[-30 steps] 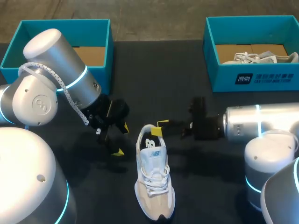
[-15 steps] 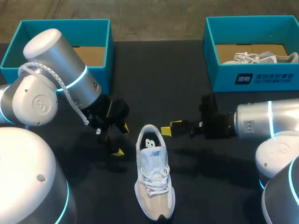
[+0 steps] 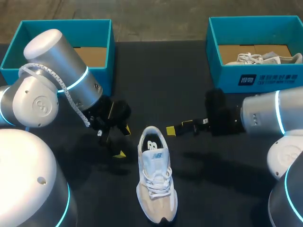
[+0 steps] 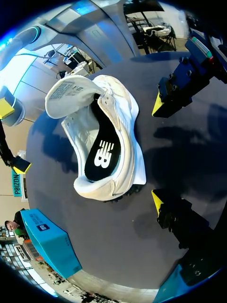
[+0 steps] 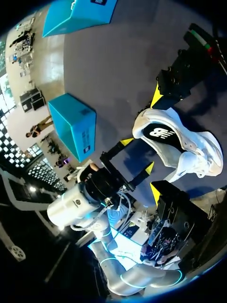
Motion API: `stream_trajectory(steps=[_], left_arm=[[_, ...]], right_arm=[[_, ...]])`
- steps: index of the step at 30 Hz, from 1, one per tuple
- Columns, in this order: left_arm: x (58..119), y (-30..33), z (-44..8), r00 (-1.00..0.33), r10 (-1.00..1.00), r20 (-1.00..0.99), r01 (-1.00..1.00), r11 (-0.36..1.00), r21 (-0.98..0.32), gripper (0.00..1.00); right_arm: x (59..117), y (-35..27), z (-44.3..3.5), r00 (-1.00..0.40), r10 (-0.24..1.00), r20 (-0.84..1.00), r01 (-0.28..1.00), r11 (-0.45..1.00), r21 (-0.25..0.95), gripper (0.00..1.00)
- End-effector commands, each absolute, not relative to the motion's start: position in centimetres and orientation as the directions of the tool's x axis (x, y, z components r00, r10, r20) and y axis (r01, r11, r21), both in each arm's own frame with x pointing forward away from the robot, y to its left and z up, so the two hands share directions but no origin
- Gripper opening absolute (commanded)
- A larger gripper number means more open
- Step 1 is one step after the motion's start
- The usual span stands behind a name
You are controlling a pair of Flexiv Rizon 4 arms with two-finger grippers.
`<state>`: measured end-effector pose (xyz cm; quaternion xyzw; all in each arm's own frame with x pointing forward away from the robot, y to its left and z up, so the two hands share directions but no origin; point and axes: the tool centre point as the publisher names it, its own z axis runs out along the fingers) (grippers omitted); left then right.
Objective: Take the shoe out of the shoebox, open the shoe tongue, remove and reinsert the insole, then place the shoe into the shoebox
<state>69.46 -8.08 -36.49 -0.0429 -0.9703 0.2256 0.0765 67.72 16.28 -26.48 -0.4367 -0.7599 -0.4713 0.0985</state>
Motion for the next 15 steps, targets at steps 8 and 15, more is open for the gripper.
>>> stream_trajectory(steps=[8, 15], left_arm=[[70.1, -5.2, -34.4, -0.963, 0.257, 0.083, 0.198, 0.881, -0.431, 1.0], [71.1, -3.2, -33.4, -0.947, 0.315, 0.057, 0.266, 0.874, -0.406, 1.0]], right_arm=[[68.6, 17.6, -27.4, -0.563, 0.699, 0.441, 0.775, 0.262, 0.575, 1.0], [68.4, 18.2, -26.3, -0.551, 0.754, 0.356, 0.772, 0.299, 0.561, 1.0]])
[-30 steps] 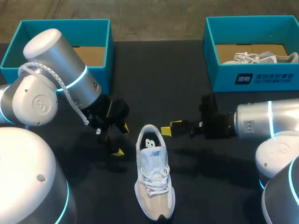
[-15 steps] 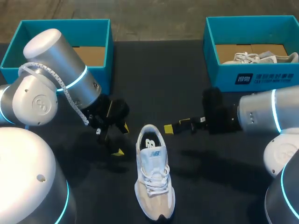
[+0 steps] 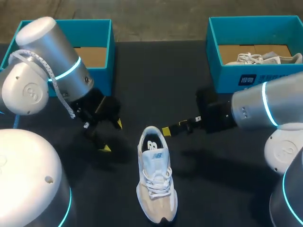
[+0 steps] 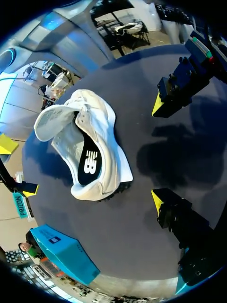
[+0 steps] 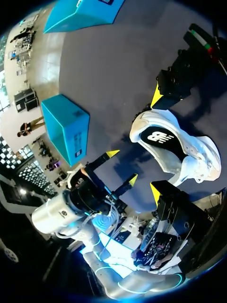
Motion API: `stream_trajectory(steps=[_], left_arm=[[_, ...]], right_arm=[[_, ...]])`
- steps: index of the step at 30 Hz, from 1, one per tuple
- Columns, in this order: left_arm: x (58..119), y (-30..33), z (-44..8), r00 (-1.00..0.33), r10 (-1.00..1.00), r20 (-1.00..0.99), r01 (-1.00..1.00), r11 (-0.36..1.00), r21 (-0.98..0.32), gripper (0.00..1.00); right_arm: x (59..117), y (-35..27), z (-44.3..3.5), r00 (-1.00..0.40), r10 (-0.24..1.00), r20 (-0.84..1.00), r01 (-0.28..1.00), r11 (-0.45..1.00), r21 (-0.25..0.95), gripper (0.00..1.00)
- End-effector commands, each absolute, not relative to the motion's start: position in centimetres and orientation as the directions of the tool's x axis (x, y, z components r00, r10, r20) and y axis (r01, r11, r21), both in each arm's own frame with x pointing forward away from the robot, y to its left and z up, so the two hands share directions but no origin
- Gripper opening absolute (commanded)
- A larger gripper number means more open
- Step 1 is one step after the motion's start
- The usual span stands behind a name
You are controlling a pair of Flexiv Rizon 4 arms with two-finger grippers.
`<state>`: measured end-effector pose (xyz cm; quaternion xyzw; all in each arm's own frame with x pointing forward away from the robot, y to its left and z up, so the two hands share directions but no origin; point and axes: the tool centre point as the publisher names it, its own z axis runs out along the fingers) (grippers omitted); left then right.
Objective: Take the shoe out of the shoebox, open the shoe tongue, remove and reinsert the insole, then place the shoe into the shoebox
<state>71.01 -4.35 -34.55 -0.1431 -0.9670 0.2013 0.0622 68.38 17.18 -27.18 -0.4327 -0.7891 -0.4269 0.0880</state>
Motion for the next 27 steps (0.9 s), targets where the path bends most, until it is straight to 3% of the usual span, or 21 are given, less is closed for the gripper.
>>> stream_trajectory(steps=[1, 17, 27], left_arm=[[71.3, -3.0, -33.2, -0.946, 0.319, 0.05, 0.274, 0.875, -0.399, 1.0], [71.7, -1.9, -32.4, -0.938, 0.345, 0.014, 0.319, 0.882, -0.347, 1.0], [73.2, -0.1, -31.6, -0.916, 0.4, -0.015, 0.387, 0.875, -0.289, 1.0]], right_arm=[[68.3, 18.3, -26.2, -0.549, 0.762, 0.345, 0.772, 0.303, 0.559, 1.0], [67.5, 19.4, -26.0, -0.528, 0.797, 0.295, 0.778, 0.314, 0.543, 1.0], [67.5, 22.2, -26.4, -0.419, 0.889, 0.187, 0.853, 0.315, 0.416, 1.0]])
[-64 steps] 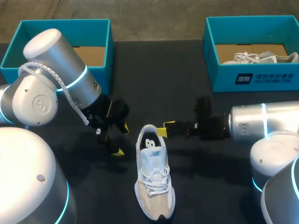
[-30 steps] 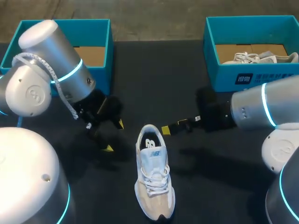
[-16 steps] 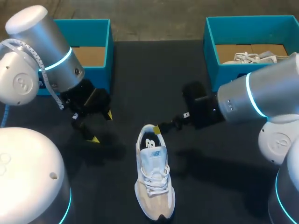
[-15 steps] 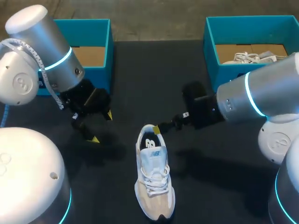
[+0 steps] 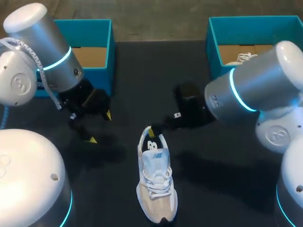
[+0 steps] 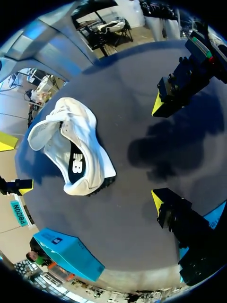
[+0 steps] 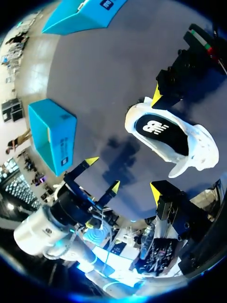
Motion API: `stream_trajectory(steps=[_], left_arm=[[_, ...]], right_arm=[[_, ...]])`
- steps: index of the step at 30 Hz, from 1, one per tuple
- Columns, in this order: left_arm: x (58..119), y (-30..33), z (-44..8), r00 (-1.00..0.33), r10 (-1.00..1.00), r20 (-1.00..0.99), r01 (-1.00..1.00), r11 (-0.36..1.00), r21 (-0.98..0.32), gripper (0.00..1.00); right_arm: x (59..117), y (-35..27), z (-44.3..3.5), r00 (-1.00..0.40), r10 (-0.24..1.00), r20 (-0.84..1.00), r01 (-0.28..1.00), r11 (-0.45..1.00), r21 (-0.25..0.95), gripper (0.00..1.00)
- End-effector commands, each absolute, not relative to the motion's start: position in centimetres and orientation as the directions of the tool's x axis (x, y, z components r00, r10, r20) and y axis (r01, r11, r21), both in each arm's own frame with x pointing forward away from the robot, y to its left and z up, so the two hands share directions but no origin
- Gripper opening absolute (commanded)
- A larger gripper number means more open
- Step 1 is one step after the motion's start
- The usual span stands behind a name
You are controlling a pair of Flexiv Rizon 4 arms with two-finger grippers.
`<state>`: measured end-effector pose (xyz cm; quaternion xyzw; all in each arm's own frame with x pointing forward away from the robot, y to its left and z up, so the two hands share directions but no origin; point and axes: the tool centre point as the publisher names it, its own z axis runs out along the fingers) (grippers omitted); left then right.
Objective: Take the shoe out of the shoebox, open the shoe tongue, remove and reinsert the insole, then place the shoe into the shoebox
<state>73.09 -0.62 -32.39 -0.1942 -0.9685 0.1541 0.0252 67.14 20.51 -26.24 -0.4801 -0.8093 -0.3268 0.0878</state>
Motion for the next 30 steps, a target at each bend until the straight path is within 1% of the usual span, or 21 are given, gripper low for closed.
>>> stream_trajectory(steps=[1, 4, 11, 12, 14, 15, 16, 17, 21, 28, 29, 30], left_arm=[[73.3, 0.1, -31.6, -0.911, 0.412, -0.026, 0.403, 0.872, -0.278, 1.0], [73.8, 0.6, -31.4, -0.887, 0.46, -0.042, 0.454, 0.85, -0.267, 1.0], [74.5, 1.8, -30.8, -0.835, 0.545, -0.074, 0.547, 0.812, -0.203, 1.0], [74.6, 1.9, -30.8, -0.829, 0.554, -0.082, 0.559, 0.809, -0.183, 1.0], [75.0, 2.3, -30.6, -0.819, 0.568, -0.08, 0.572, 0.801, -0.178, 1.0], [75.3, 2.5, -30.6, -0.819, 0.567, -0.081, 0.572, 0.801, -0.176, 1.0], [75.5, 2.7, -30.5, -0.817, 0.571, -0.082, 0.576, 0.799, -0.172, 1.0], [75.7, 2.9, -30.5, -0.814, 0.575, -0.084, 0.58, 0.796, -0.171, 1.0], [76.6, 3.7, -30.2, -0.834, 0.545, -0.083, 0.55, 0.813, -0.19, 1.0], [77.5, 4.5, -29.7, -0.855, 0.512, -0.08, 0.516, 0.828, -0.222, 1.0], [77.5, 4.6, -29.7, -0.857, 0.51, -0.08, 0.514, 0.829, -0.22, 1.0], [77.7, 4.7, -29.5, -0.861, 0.503, -0.08, 0.507, 0.834, -0.219, 1.0]], right_arm=[[67.4, 22.3, -26.4, -0.395, 0.903, 0.171, 0.864, 0.301, 0.403, 1.0], [67.2, 22.5, -26.4, -0.347, 0.927, 0.141, 0.879, 0.27, 0.394, 1.0], [66.6, 23.2, -27.1, -0.308, 0.95, 0.057, 0.877, 0.26, 0.404, 1.0], [66.5, 23.3, -27.1, -0.304, 0.951, 0.05, 0.877, 0.26, 0.405, 0.95], [66.2, 23.4, -27.2, -0.29, 0.957, 0.02, 0.878, 0.258, 0.403, 0.79], [66.1, 23.4, -27.3, -0.288, 0.958, 0.013, 0.879, 0.259, 0.4, 0.6], [66.0, 23.5, -27.3, -0.279, 0.96, -0.003, 0.881, 0.257, 0.397, 0.49], [65.9, 23.6, -27.4, -0.279, 0.96, -0.014, 0.881, 0.261, 0.395, 0.47], [65.8, 24.3, -27.8, -0.301, 0.953, -0.047, 0.871, 0.294, 0.394, 0.44], [65.9, 24.9, -28.6, -0.304, 0.947, -0.108, 0.863, 0.322, 0.389, 0.43], [65.9, 24.9, -28.6, -0.299, 0.947, -0.117, 0.862, 0.321, 0.394, 0.41], [66.0, 24.9, -28.7, -0.291, 0.948, -0.128, 0.863, 0.317, 0.393, 0.37]])
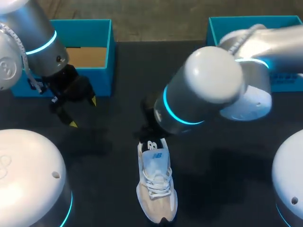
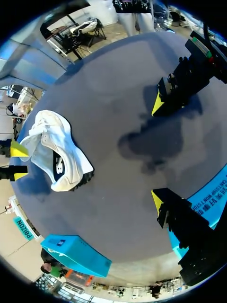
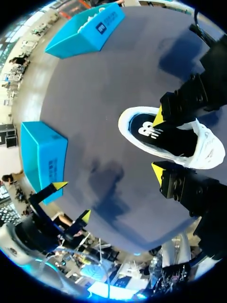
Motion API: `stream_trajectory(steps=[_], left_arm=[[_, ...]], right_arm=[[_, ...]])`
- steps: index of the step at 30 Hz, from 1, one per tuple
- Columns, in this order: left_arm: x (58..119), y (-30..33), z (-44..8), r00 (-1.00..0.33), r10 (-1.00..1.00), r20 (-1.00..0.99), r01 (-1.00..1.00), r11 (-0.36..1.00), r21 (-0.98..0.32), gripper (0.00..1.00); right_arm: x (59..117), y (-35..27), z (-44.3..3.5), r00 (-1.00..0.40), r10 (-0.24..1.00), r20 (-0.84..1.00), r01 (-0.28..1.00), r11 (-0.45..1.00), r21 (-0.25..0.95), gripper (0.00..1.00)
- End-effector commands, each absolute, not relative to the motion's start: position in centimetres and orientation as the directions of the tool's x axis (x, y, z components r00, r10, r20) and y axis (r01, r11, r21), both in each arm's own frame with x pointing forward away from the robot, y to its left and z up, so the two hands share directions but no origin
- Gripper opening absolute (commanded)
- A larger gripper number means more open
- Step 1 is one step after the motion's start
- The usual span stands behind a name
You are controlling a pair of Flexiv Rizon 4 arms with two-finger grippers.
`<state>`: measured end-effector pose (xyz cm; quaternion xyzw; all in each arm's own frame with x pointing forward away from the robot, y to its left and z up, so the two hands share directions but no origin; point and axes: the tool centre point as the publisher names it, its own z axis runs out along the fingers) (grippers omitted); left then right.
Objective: Take the shoe out of the shoebox, open the shoe tongue, remove and reinsert the insole, then place the shoe into the shoebox
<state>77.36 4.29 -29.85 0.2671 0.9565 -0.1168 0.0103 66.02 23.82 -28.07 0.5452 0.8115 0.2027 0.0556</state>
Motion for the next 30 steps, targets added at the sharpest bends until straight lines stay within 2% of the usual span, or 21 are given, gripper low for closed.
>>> stream_trajectory(steps=[1, 4, 20, 30], left_arm=[[77.8, 4.7, -29.4, -0.863, 0.5, -0.079, 0.504, 0.835, -0.22, 1.0], [78.3, 5.1, -28.8, -0.867, 0.493, -0.076, 0.496, 0.838, -0.226, 1.0], [79.1, 5.5, -28.1, -0.887, 0.458, -0.06, 0.459, 0.857, -0.235, 1.0], [79.4, 6.0, -27.6, -0.869, 0.491, -0.065, 0.481, 0.806, -0.346, 1.0]], right_arm=[[66.1, 24.8, -28.7, -0.289, 0.949, -0.128, 0.863, 0.316, 0.394, 0.31], [66.5, 24.6, -28.8, -0.284, 0.949, -0.136, 0.861, 0.315, 0.4, 0.0], [67.0, 23.9, -29.8, -0.242, 0.963, -0.119, 0.864, 0.27, 0.425, 0.0], [68.6, 23.3, -32.0, -0.307, 0.951, -0.041, 0.869, 0.298, 0.394, 0.0]])
